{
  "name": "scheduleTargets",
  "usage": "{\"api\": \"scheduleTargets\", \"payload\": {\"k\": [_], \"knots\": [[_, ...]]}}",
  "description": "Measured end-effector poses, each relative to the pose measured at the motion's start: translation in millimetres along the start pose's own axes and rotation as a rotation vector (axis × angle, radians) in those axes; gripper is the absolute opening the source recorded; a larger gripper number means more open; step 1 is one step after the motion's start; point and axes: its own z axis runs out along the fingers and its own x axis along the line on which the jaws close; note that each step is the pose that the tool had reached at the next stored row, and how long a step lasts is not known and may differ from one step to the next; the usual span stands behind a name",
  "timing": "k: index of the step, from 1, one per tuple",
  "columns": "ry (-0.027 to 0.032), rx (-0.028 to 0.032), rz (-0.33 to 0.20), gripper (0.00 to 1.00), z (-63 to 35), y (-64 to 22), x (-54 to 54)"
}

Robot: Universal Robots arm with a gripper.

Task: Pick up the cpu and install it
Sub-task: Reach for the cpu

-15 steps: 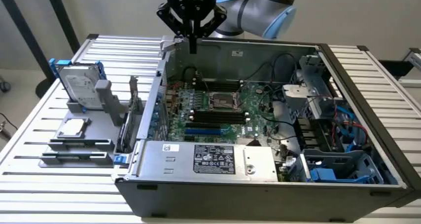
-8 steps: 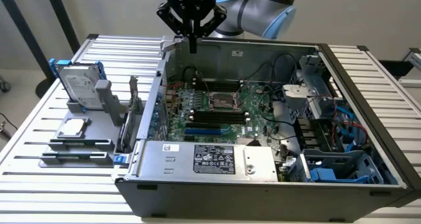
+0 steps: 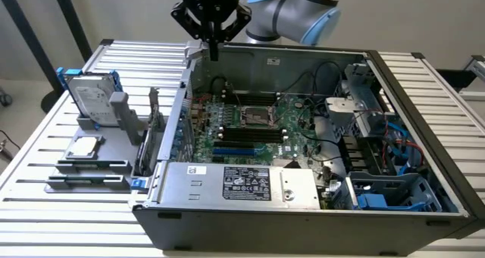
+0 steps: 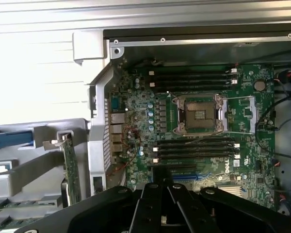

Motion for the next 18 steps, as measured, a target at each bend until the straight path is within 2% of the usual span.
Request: {"api": "scheduleTargets", "payload": {"k": [9,18], "knots": [[-0.0001,0.001,0.0,0.11,1.6,-2.9,40.7],[0.0017,0.0123,0.0,0.11,5.7,-5.9,81.8]]}}
